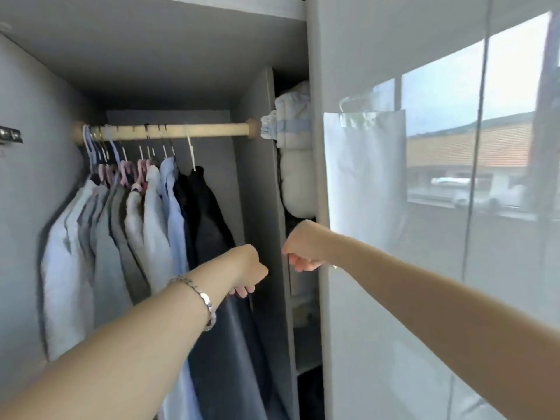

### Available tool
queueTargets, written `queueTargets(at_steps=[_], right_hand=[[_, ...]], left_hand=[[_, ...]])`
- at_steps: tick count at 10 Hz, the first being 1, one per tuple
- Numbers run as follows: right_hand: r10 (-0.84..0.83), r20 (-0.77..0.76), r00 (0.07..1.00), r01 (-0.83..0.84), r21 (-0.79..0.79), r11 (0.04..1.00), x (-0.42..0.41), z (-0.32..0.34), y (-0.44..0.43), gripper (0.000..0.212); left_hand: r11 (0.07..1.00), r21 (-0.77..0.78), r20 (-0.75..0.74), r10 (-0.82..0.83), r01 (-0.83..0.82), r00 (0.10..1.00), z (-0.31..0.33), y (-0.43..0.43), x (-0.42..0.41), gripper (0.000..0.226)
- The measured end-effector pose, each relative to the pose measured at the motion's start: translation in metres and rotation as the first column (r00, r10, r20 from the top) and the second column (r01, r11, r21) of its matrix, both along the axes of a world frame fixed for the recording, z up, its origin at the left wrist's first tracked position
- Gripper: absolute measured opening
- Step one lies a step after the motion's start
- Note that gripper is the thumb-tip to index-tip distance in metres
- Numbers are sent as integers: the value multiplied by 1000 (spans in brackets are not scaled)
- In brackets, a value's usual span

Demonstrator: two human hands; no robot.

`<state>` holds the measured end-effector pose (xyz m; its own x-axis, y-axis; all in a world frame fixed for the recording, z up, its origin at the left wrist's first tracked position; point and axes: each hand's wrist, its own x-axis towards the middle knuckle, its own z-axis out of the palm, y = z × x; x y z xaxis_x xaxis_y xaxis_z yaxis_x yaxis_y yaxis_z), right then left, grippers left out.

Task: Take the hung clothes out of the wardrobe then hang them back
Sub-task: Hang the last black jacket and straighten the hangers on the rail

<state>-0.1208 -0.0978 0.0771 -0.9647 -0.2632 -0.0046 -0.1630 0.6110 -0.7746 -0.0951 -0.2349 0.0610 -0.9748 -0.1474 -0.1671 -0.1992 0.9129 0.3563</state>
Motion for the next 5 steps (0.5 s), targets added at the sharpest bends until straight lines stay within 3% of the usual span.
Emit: queueTargets(at_steps=[2,4,5], right_hand=[[-280,138,950,243,239,940,99,-65,138,12],[-529,183,829,432,392,812,238,-133,261,30],[-639,242,730,511,428,745,319,-158,305,21]], left_hand=[[942,-131,56,-305,310,951,-53,115,50,25],[737,-163,65,-655,656,753,-96,237,141,15],[606,-163,71,-780,778,622,-118,289,198,11]])
